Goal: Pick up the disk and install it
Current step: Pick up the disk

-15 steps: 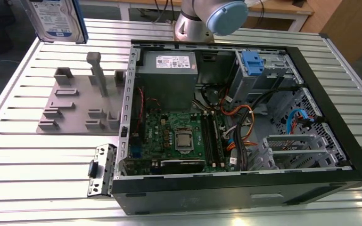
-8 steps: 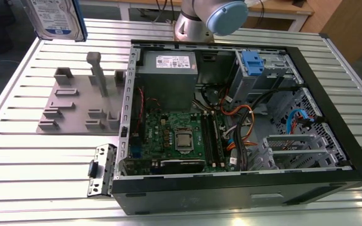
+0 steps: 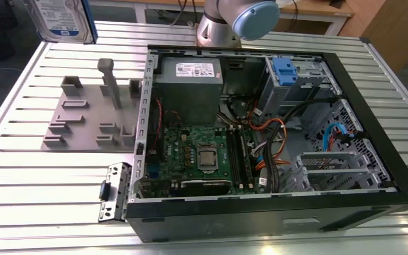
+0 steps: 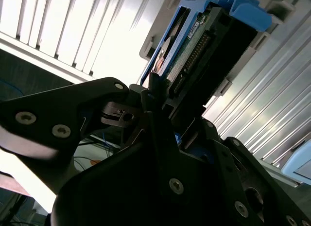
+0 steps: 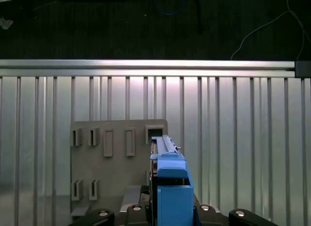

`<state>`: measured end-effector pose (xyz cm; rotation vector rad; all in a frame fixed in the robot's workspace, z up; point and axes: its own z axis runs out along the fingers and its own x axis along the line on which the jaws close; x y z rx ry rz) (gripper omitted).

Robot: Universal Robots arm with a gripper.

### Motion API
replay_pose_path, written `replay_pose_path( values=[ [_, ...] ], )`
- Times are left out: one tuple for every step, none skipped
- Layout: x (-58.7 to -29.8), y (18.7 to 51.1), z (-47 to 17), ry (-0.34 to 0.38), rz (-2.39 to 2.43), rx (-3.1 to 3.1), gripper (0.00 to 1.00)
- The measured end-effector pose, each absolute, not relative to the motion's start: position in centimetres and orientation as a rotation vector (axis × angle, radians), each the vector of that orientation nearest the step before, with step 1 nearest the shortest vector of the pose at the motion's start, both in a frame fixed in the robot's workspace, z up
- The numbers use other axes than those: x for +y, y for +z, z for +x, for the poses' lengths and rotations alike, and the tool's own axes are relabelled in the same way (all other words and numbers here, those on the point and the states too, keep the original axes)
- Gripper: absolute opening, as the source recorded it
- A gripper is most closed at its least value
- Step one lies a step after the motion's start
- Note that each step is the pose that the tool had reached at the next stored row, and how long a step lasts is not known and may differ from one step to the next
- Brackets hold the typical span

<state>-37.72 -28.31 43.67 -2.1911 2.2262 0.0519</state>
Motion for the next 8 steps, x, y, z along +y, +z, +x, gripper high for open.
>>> replay_pose_path(
  values=[
    [-28.31,43.76,-37.72,0.052,-2.191,2.226,0.36],
    [-28.31,43.85,-37.72,0.052,-2.191,2.226,0.36],
    [-28.31,43.95,-37.72,0.052,-2.191,2.226,0.36],
    [-28.31,44.04,-37.72,0.052,-2.191,2.226,0.36],
    [-28.31,44.14,-37.72,0.052,-2.191,2.226,0.36],
    [-28.31,44.23,-37.72,0.052,-2.191,2.226,0.36],
    [-28.31,44.33,-37.72,0.052,-2.191,2.226,0.36],
    [-28.31,44.42,-37.72,0.052,-2.191,2.226,0.36]
  ],
)
